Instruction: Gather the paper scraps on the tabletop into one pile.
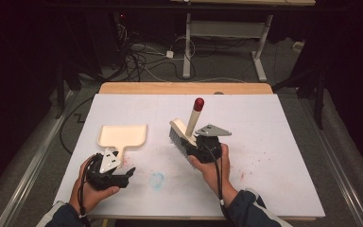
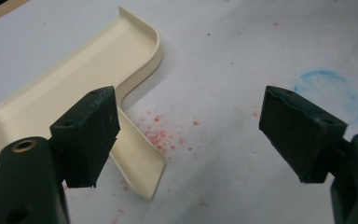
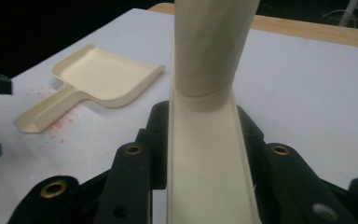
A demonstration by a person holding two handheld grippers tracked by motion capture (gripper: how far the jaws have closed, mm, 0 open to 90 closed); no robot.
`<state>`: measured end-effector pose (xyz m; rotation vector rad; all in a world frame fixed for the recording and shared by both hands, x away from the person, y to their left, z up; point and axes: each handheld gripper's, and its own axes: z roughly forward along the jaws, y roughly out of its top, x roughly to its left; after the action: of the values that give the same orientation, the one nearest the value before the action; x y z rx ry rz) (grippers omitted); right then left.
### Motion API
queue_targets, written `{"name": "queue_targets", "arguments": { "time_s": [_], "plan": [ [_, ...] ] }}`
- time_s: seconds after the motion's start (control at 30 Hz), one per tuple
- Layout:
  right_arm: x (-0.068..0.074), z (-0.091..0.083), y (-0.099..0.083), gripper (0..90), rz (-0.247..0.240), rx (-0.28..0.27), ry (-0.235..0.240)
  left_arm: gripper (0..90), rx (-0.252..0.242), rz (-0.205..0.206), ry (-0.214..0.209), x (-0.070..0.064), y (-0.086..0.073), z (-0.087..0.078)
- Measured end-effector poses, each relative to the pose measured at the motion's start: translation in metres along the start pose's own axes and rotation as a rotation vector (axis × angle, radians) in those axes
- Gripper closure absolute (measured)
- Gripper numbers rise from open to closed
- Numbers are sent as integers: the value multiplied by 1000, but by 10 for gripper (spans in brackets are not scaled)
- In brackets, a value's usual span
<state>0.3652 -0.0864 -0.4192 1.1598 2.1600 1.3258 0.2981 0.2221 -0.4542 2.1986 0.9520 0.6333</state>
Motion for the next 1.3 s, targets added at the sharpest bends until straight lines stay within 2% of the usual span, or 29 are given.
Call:
{"name": "queue_targets", "arguments": {
  "time_s": [0.03, 0.07, 0.13, 0.2, 0.27, 0.3, 0.33, 0.37, 0.4, 0.43, 0.53, 0.57, 0.6, 0.63, 0.73, 0.77, 0.83, 0.9, 0.93, 0.97, 1.03, 1.07, 1.1, 1.13, 1.17, 1.2, 1.23, 1.27, 1.3],
  "plan": [
    [6, 9, 3, 677, 27, -2, 29, 193, 1, -3, 1, 0, 0, 0],
    [6, 9, 3, 677, 27, -2, 29, 193, 1, -5, 2, 0, 0, 0],
    [14, 25, 3, 677, 27, -3, 17, 193, -1, -5, 1, 0, 0, 0],
    [15, 31, 2, 677, 26, 1, 8, 193, 1, -2, 1, 0, 0, 0],
    [13, 43, -2, 677, 29, 9, -31, 193, 3, -6, -3, 0, -1, 2],
    [10, 47, -4, 677, 51, 20, -48, 194, 5, -4, -3, 0, -1, 2],
    [4, 52, -7, 678, 68, 23, -98, 194, 6, -1, -4, 0, -1, 2],
    [-1, 53, -8, 677, 74, 17, -125, 193, 7, 1, -4, 1, -2, 2],
    [-1, 53, -8, 677, 74, 17, -125, 193, 8, 1, -4, 1, -2, 2],
    [-10, 50, -10, 676, 94, 23, -144, 193, 8, 1, -4, 1, -2, 2],
    [-18, 45, -13, 674, 116, 29, -168, 193, 5, -2, -2, 0, -1, 2],
    [-26, 37, -17, 673, 147, 29, -185, 193, 7, -1, -1, 0, -1, 1],
    [-26, 37, -17, 673, 147, 29, -185, 193, 10, 0, -2, 0, -1, 2],
    [-32, 28, -20, 674, 159, 29, -193, 193, 13, 3, -2, 0, -1, 2],
    [-36, 19, -23, 675, 155, 27, -212, 194, 20, 11, -2, -1, 0, 3],
    [-42, 11, -25, 675, 176, 27, -211, 194, 18, 11, 0, -2, 0, 3],
    [-44, 7, -26, 676, 182, 24, -210, 193, 17, 9, 0, -2, 1, 3],
    [-47, 0, -25, 677, 184, 17, -192, 194, 21, 15, 3, -2, 1, 3],
    [-50, -7, -23, 677, 176, 1, -166, 193, 21, 11, 2, -3, 1, 3],
    [-50, -7, -23, 677, 176, 1, -166, 193, 22, 13, 1, -3, 1, 3],
    [-53, -22, -14, 677, 139, -38, -122, 194, 23, 16, 2, -3, 1, 3],
    [-53, -22, -14, 677, 139, -38, -122, 194, 23, 17, 1, -3, 1, 3],
    [-53, -28, -10, 677, 110, -46, -108, 194, 26, 22, 2, -3, 1, 3],
    [-55, -39, -5, 677, 47, -59, -72, 193, 25, 20, 1, -2, 0, 3],
    [-57, -45, -3, 677, 19, -65, -45, 194, 28, 21, -1, -2, 0, 4],
    [-57, -45, -3, 677, 19, -65, -45, 194, 28, 22, -2, -2, 0, 4],
    [-61, -54, -2, 676, -42, -67, 40, 193, 31, 26, -3, -2, 0, 4],
    [-61, -54, -2, 676, -42, -67, 40, 193, 32, 26, -4, -3, 0, 4],
    [-62, -59, -2, 677, -79, -62, 56, 193, 36, 29, -4, -3, 0, 5]
  ]
}}
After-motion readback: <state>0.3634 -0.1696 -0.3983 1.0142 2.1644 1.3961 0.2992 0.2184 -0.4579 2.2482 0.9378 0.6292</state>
